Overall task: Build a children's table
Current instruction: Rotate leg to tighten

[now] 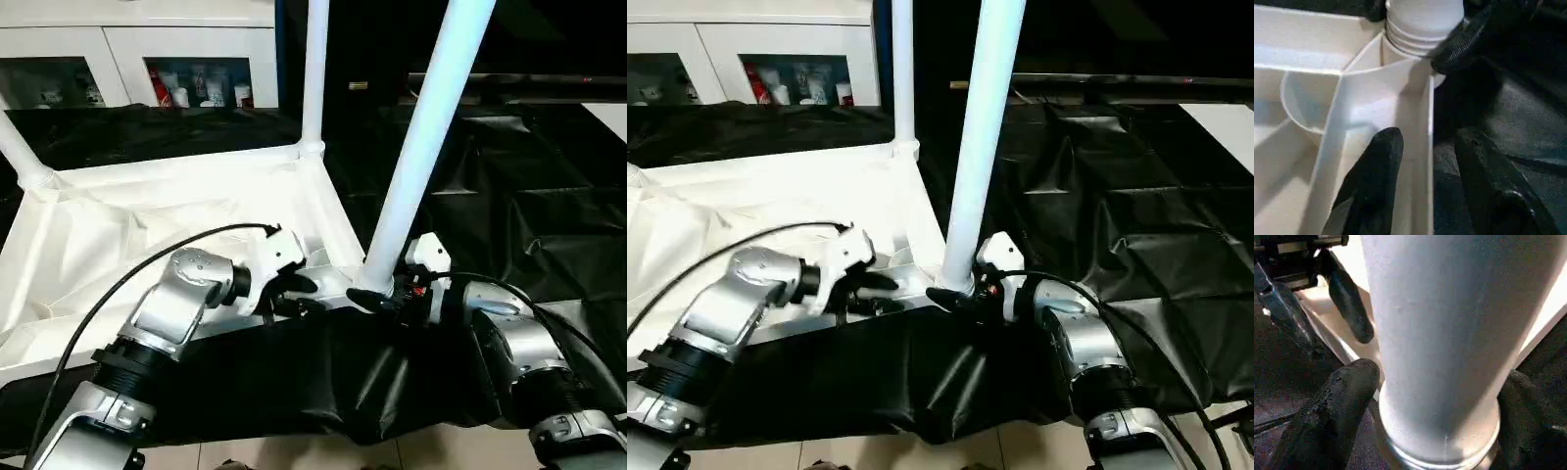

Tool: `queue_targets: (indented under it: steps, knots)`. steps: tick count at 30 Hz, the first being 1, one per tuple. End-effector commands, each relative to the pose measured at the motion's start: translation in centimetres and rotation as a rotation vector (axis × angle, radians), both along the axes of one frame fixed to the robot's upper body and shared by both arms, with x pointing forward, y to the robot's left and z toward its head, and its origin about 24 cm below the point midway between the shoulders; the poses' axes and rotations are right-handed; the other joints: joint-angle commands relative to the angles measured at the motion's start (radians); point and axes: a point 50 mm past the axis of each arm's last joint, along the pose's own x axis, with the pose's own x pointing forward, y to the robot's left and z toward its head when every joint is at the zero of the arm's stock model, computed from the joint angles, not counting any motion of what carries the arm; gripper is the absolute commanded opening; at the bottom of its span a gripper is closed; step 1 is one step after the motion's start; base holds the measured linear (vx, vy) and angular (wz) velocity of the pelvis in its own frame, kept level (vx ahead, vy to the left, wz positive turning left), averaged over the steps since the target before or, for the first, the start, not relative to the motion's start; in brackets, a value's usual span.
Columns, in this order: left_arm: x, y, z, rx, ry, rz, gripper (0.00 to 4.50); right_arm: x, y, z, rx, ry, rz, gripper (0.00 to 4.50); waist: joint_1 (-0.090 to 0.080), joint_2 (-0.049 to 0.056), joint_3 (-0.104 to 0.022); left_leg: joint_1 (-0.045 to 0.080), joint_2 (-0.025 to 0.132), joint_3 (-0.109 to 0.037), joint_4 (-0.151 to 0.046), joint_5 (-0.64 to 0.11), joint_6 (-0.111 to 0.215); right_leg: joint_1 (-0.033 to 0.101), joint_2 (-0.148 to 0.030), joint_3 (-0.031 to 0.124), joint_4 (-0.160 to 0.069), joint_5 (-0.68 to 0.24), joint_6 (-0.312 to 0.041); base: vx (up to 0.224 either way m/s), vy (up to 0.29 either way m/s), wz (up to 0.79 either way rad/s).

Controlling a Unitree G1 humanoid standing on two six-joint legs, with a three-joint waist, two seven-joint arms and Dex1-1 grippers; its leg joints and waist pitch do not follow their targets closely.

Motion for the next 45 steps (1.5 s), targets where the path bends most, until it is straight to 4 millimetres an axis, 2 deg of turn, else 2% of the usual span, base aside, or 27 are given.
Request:
queue_targets:
  steps: [1,6,10,12,15,23,25,26,30,36,41,45]
  knots:
    - [0.0,-0.1,-0.1,0.037,-0.021,-0.006,1.98,0.0,-0.2,-0.1,-0.017,0.002,0.007,3.77,0.001,-0.001,-0.059,0.016,0.032,-0.013,-0.062,-0.172,0.063,0.047,-0.047,0.033,-0.056,-0.099,-0.282,0.0,0.0,0.0]
    - [0.4,0.1,-0.5,0.079,-0.027,0.023,1.98,0.0,-0.1,-0.1,-0.019,0.003,0.016,3.77,0.001,0.0,-0.062,0.014,0.029,-0.013,-0.057,-0.145,0.076,0.049,-0.045,0.033,-0.051,-0.057,-0.285,0.0,0.0,0.0]
    - [0.5,0.0,-0.6,0.081,-0.018,0.019,1.98,-0.1,-0.2,-0.1,-0.022,0.003,0.022,3.77,0.002,0.0,-0.063,0.015,0.029,-0.014,-0.057,-0.15,0.074,0.051,-0.046,0.032,-0.05,-0.06,-0.289,0.0,0.0,0.0]
    - [0.5,-0.1,-0.6,0.066,0.0,0.013,1.69,-0.1,-0.2,-0.1,-0.023,0.003,0.024,3.77,0.002,0.002,-0.064,0.016,0.029,-0.014,-0.056,-0.147,0.074,0.051,-0.045,0.032,-0.049,-0.054,-0.291,0.0,0.0,0.0]
    - [0.7,-0.3,-0.5,0.048,0.006,0.016,1.58,-0.1,-0.3,-0.1,-0.025,0.004,0.027,3.77,0.004,0.002,-0.065,0.016,0.028,-0.012,-0.053,-0.137,0.079,0.05,-0.045,0.032,-0.046,-0.028,-0.3,0.0,0.0,0.0]
    - [0.6,-0.5,-0.8,0.039,0.022,0.001,0.85,-0.2,-0.3,-0.2,-0.027,0.005,0.033,3.77,0.009,0.001,-0.067,0.016,0.029,-0.013,-0.051,-0.126,0.088,0.052,-0.046,0.032,-0.043,-0.017,-0.304,0.0,0.0,0.0]
    - [0.7,-0.5,-0.8,0.037,0.026,-0.002,0.74,-0.2,-0.4,-0.2,-0.028,0.005,0.034,3.77,0.011,0.004,-0.068,0.016,0.029,-0.013,-0.05,-0.123,0.087,0.053,-0.045,0.031,-0.042,-0.004,-0.307,0.0,0.0,0.0]
    - [0.7,-0.5,-0.8,0.036,0.027,-0.002,0.55,-0.2,-0.4,-0.2,-0.029,0.005,0.034,3.77,0.011,0.004,-0.068,0.017,0.029,-0.013,-0.051,-0.129,0.086,0.053,-0.045,0.031,-0.043,-0.011,-0.306,0.0,0.0,0.0]
    - [0.7,-0.5,-0.8,0.034,0.035,-0.009,0.25,-0.2,-0.4,-0.1,-0.033,0.003,0.036,3.77,0.013,0.003,-0.067,0.017,0.029,-0.013,-0.051,-0.148,0.076,0.052,-0.046,0.031,-0.044,-0.035,-0.303,0.0,0.0,0.0]
    - [0.4,-0.3,-1.0,0.027,0.05,-0.036,0.11,0.0,-0.9,0.3,-0.034,-0.005,0.036,3.77,0.013,0.002,-0.065,0.017,0.03,-0.016,-0.054,-0.19,0.057,0.051,-0.047,0.032,-0.049,-0.099,-0.285,0.0,0.0,0.0]
    - [0.0,-0.2,-0.8,-0.025,0.038,-0.109,0.0,-0.2,-2.4,1.1,0.002,0.033,0.049,4.18,0.017,-0.001,-0.067,0.015,0.029,-0.014,-0.05,-0.167,0.071,0.053,-0.046,0.032,-0.045,-0.068,-0.288,0.0,0.0,0.0]
    - [0.0,0.1,-0.4,-0.04,0.016,-0.157,0.0,-0.4,-3.1,1.4,-0.075,-0.007,0.098,4.42,0.02,-0.003,-0.068,0.014,0.03,-0.012,-0.047,-0.157,0.076,0.05,-0.046,0.031,-0.043,-0.072,-0.288,0.0,0.0,0.0]
